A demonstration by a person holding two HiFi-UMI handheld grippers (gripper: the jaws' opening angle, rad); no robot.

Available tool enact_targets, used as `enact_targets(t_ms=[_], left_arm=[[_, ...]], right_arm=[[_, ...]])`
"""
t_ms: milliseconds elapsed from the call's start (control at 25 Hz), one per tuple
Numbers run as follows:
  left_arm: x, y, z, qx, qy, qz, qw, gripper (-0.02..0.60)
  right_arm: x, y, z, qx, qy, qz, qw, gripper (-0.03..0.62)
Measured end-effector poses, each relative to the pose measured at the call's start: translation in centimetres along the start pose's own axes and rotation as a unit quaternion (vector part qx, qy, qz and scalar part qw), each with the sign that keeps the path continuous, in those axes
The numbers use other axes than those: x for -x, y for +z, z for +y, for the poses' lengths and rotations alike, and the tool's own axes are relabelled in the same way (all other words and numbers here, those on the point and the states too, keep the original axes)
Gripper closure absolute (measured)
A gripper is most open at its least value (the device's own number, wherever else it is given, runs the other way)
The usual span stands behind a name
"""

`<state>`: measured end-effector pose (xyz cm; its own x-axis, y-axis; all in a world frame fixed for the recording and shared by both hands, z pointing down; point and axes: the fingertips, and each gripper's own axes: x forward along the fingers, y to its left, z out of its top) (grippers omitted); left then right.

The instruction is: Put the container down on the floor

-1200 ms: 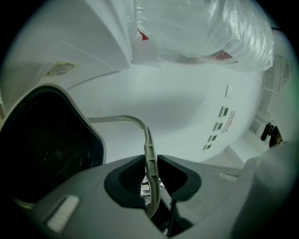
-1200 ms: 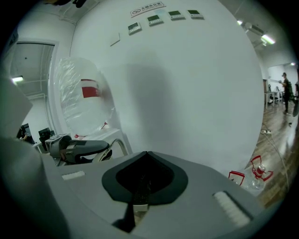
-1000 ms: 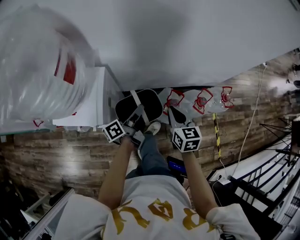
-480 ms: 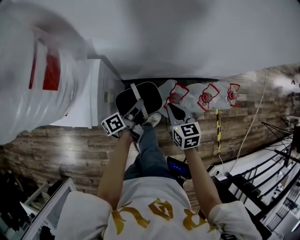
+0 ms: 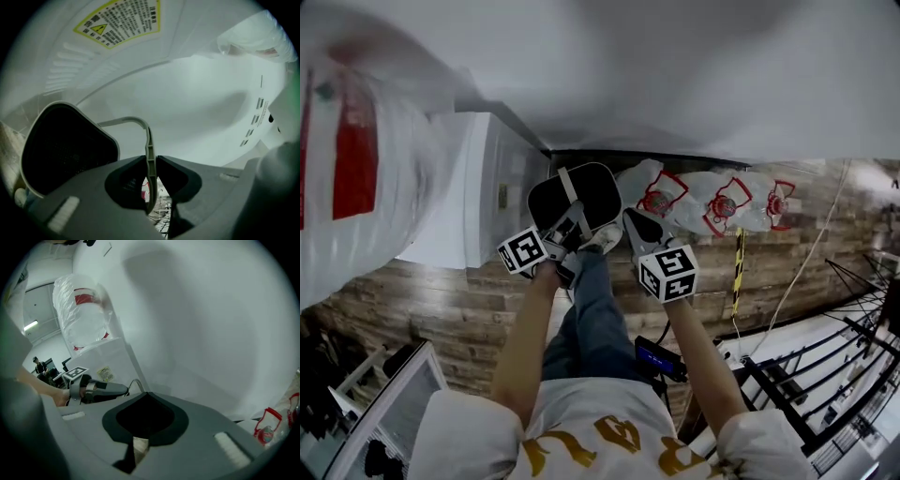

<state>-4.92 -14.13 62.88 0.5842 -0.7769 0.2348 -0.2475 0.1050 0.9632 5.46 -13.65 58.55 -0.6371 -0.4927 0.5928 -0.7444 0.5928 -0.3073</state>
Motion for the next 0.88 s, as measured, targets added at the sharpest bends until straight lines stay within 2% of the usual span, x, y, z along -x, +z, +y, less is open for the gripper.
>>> enact_targets(t_ms=[240, 480, 880], left_arm=[[0.5, 0.6, 3.2, -0.016, 0.034, -0.002, 0.9993, 0.508], [-0.4, 0.3, 6.2, 0.004, 0.029, -0.013, 0.9995, 0.508], [-2.5, -0.5, 12.3, 0.008, 0.046, -0.012, 0.9988, 0.508]], right_arm=[[-2.2, -1.7, -0.5, 0.006, 0.013, 0.016, 1.0, 0.571], [-4.1, -3.8, -0.7, 0.011, 0.024, 0.025, 0.999, 0.571], [-7.2, -5.5, -1.9, -0.013, 0.03, 0.018, 0.999, 0.571]])
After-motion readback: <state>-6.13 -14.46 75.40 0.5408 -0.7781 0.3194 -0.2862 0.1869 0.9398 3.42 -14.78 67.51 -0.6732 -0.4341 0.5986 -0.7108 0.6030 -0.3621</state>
